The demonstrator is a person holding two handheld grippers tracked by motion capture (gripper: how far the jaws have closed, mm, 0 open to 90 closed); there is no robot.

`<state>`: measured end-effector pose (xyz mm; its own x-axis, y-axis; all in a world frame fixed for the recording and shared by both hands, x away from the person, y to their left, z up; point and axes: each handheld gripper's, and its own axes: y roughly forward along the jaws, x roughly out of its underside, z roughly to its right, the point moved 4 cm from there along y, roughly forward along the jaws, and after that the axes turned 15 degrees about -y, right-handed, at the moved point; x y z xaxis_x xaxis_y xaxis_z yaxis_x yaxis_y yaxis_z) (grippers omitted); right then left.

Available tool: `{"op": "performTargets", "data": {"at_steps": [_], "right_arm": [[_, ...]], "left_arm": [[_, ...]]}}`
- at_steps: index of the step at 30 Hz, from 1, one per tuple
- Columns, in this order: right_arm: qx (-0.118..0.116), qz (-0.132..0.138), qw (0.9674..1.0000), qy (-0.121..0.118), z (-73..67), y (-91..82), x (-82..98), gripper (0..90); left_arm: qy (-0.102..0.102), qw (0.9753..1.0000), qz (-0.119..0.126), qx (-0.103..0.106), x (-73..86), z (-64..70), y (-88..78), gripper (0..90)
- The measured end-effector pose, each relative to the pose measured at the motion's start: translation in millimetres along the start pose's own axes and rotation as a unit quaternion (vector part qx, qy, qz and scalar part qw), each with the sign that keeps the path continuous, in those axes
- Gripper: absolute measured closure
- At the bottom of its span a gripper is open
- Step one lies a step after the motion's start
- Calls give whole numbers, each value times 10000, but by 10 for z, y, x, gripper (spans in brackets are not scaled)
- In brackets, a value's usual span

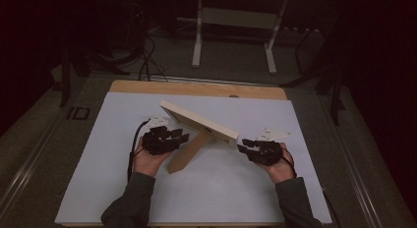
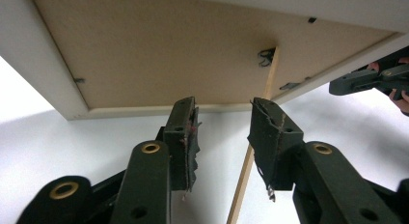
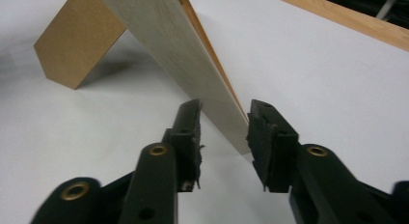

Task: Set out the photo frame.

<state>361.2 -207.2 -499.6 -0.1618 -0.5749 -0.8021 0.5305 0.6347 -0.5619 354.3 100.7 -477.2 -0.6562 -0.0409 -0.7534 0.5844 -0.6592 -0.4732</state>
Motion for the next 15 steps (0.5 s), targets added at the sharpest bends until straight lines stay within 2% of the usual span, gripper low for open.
{"op": "performTargets", "data": {"at_steps": [3,7,13,15], "right_arm": [[148,-7,9999,57,0,5,-1,755],[319,23,9994,161,-6,19,-12,898],[549,78,9978,374,0,17,-52,900],[609,136,9968,501,-4,13,-64,900]], "left_arm": [[2,9999,88,-107,-45,-14,-24,642],[-166,9993,212,-249,-94,-60,-49,672],[-326,9985,275,-335,-159,-107,-34,741],[-324,9984,296,-352,-181,-105,-23,766]]}}
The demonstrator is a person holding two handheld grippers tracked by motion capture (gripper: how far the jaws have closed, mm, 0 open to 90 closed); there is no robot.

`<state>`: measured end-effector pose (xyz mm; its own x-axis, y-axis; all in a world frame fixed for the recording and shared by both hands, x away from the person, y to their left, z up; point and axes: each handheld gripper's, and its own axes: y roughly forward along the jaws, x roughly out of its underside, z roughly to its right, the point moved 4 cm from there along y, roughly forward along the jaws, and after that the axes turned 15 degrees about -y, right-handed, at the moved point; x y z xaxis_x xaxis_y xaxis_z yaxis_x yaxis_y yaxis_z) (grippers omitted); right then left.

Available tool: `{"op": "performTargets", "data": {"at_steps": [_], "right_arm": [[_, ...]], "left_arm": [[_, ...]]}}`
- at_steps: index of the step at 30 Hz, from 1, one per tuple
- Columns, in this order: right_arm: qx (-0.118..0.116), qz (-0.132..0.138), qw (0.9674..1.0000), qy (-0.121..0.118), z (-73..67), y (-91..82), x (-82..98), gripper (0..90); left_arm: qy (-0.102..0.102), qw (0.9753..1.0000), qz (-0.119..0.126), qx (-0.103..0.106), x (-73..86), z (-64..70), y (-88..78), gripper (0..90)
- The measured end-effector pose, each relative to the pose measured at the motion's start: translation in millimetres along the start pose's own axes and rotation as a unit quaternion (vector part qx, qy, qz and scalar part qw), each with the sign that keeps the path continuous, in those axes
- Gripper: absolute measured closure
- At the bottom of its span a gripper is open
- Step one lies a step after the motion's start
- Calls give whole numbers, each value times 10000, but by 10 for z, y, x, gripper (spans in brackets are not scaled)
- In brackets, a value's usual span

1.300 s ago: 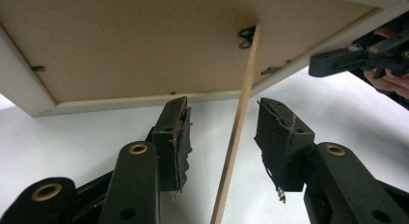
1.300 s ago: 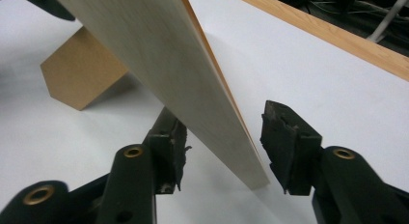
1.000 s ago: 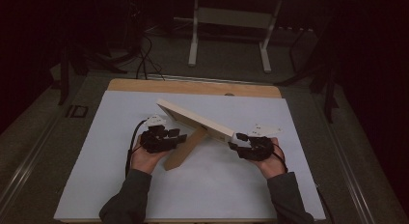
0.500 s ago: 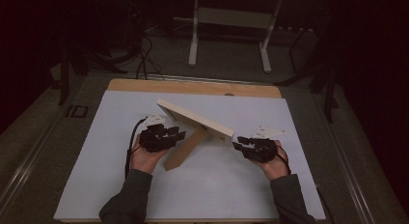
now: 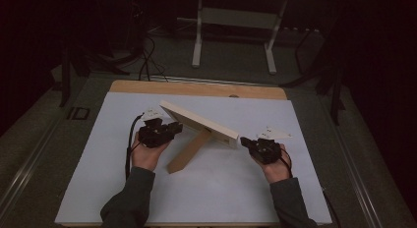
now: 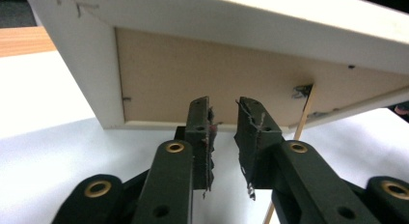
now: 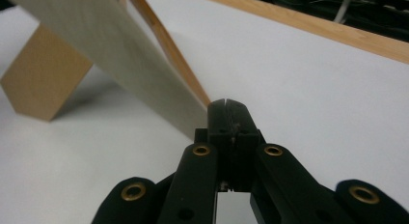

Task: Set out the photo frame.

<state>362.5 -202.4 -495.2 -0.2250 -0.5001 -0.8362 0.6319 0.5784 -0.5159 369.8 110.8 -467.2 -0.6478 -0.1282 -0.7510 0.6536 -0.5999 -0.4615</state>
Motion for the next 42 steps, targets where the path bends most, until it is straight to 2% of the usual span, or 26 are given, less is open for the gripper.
{"op": "performTargets", "data": {"at_steps": [7,11,17,27,38,42], "right_arm": [[102,160,9992,351,31,5,-26,900],[116,199,9988,421,44,16,-46,900],[81,275,9989,370,17,12,-112,900],[31,284,9989,373,0,60,-144,900],[15,252,9989,385,11,66,-137,900],[-15,242,9992,323,-14,69,-149,900]], "left_arm": [[19,10000,14,-80,-49,43,70,852],[61,9999,15,-100,-64,81,105,895],[126,9997,0,-202,-78,126,145,899],[167,9995,-41,-250,-87,167,199,899],[186,9995,-82,-228,-82,220,242,899],[225,9995,-102,-178,-75,271,270,899]]}}
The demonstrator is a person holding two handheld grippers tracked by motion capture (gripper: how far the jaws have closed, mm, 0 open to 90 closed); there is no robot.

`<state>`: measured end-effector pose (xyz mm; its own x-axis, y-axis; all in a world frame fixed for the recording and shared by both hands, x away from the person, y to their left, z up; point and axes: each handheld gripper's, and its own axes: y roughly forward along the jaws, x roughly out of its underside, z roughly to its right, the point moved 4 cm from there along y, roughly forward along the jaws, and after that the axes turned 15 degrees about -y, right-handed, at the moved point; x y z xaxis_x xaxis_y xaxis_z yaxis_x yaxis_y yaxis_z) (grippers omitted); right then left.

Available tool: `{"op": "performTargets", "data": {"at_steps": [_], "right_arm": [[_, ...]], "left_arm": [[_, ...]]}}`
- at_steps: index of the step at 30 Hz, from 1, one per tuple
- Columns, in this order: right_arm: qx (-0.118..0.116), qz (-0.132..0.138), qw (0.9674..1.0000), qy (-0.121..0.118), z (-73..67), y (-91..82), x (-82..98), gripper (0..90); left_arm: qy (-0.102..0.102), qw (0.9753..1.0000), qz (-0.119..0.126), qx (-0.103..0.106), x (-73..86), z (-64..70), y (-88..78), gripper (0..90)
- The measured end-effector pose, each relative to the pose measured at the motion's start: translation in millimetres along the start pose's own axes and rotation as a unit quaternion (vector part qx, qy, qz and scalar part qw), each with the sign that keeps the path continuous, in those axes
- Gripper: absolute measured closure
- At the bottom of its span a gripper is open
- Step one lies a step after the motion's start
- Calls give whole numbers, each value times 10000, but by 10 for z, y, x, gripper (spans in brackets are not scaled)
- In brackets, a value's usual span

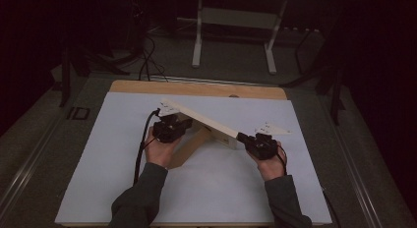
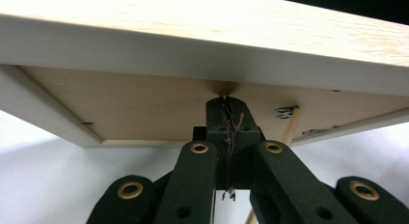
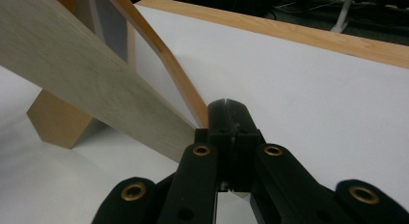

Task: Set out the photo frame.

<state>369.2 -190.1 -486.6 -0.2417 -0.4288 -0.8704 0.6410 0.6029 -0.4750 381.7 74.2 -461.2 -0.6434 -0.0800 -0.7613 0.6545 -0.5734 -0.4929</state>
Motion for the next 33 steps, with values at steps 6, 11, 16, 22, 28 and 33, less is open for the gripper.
{"op": "performTargets", "data": {"at_steps": [6,11,16,22,28,33], "right_arm": [[-25,-6,10000,-24,-18,5,-9,900],[-45,-19,10000,-74,-34,4,-17,900],[-64,-13,9999,-141,-59,4,-32,900],[-107,-15,9998,-191,-84,6,-43,900],[-156,-4,9995,-266,-123,18,-60,900],[-177,-11,9994,-290,-152,20,-75,900]], "left_arm": [[26,10000,-16,23,2,23,13,899],[69,10000,-47,46,11,45,22,899],[127,9998,-85,112,25,87,31,899],[173,9997,-79,147,27,122,29,899],[237,9995,-41,212,15,165,-9,899],[298,9993,-49,240,20,200,-18,899]]}}
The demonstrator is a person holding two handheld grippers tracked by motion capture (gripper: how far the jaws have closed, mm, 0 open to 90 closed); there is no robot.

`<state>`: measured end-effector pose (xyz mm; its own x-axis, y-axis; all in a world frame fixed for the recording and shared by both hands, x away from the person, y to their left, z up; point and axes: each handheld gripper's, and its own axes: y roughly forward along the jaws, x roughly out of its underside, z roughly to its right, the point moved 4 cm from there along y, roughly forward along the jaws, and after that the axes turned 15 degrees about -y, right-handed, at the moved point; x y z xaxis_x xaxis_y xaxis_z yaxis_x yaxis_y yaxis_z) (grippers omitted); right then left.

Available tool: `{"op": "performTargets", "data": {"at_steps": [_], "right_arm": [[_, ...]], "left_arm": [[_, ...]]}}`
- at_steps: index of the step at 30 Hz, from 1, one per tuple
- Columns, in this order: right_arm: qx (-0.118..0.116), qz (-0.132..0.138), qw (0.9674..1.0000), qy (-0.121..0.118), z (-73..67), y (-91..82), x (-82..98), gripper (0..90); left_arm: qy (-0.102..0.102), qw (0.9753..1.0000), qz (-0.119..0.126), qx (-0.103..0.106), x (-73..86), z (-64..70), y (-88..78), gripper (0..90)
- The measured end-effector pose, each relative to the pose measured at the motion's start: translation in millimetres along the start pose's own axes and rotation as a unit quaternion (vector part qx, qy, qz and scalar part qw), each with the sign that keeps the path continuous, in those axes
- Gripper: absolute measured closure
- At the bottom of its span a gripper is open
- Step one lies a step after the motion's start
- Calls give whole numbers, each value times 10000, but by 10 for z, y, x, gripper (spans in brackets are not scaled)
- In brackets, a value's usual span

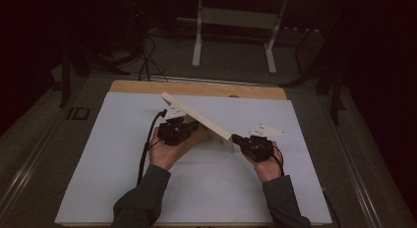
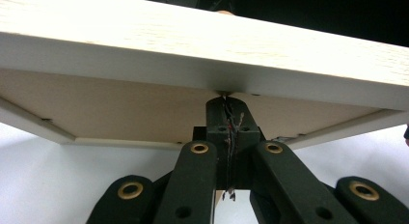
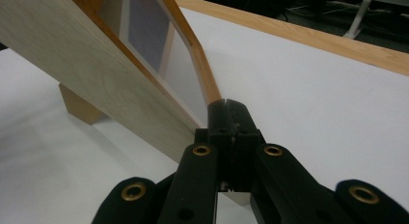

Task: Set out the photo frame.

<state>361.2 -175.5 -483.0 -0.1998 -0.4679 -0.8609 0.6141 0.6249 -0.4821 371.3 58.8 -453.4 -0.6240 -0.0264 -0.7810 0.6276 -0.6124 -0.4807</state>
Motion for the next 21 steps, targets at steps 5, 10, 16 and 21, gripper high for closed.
{"op": "performTargets", "data": {"at_steps": [5,10,16,21], "right_arm": [[-45,42,10000,-51,-39,2,-27,900],[-120,64,9998,-124,-88,15,-45,900],[-224,61,9995,-215,-160,42,-70,900],[-307,50,9992,-255,-199,51,-82,900]], "left_arm": [[32,10000,-23,16,10,28,6,899],[50,10000,-76,3,22,34,28,899],[87,9999,-96,-27,27,25,39,899],[127,9998,-127,-24,26,4,54,900]]}}
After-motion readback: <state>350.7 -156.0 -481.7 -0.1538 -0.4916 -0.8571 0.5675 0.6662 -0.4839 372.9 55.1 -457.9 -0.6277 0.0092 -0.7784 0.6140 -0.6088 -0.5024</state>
